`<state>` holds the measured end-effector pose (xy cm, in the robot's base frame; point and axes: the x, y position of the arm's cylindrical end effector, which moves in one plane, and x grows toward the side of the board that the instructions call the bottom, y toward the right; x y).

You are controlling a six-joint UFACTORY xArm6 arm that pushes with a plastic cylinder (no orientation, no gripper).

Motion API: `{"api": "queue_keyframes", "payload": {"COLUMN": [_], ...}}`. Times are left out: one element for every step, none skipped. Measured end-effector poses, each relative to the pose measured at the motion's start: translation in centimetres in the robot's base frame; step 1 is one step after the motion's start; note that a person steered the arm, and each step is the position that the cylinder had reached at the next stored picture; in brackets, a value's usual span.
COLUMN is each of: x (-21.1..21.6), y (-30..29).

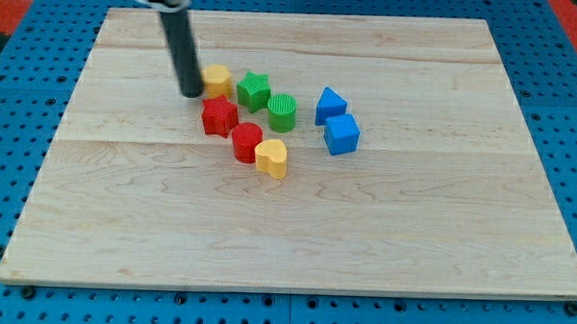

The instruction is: Slide the yellow hexagon to the left side of green star

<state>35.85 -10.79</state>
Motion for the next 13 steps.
{"api": "queue_keyframes", "payload": {"x": [-0.1,0.1,0.1,-0.9,-1.6,-4.9,-6.5,-8.4,-10.3,-7.3,-10.3,-9.4,-7.2], "y": [4.0,2.2,3.1,6.3,5.3,6.9,7.2,11.3,5.8,2.4,1.1,-3.8,-2.7]}}
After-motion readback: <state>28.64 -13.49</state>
